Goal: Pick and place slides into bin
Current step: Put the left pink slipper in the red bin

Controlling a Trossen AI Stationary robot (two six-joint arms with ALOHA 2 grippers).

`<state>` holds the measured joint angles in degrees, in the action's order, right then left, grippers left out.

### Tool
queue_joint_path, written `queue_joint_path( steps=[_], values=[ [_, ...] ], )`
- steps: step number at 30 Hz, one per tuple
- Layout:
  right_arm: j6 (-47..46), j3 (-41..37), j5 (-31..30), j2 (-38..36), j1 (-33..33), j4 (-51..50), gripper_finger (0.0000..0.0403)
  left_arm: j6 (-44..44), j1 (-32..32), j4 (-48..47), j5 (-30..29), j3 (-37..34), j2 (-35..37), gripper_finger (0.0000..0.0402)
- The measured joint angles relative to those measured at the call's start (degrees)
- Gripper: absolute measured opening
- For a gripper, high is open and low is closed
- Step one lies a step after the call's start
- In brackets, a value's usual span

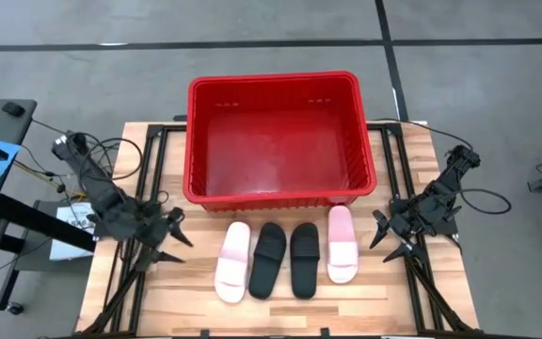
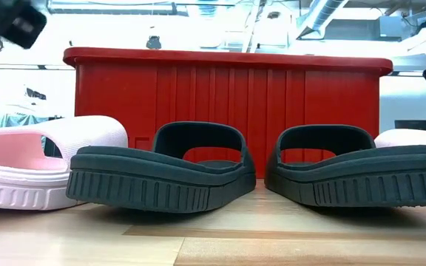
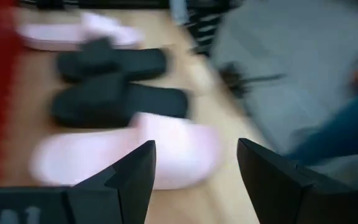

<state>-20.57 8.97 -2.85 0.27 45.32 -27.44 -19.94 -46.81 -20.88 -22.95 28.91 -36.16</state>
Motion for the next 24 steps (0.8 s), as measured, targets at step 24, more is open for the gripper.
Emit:
queue_joint_path(
  steps=[24],
  values=[
    [0.0, 0.0, 0.0, 0.0, 0.0, 0.0, 0.024, -0.1, 5.6, -24.8, 11.1, 43.6, -58.0, 0.0216]
  ],
)
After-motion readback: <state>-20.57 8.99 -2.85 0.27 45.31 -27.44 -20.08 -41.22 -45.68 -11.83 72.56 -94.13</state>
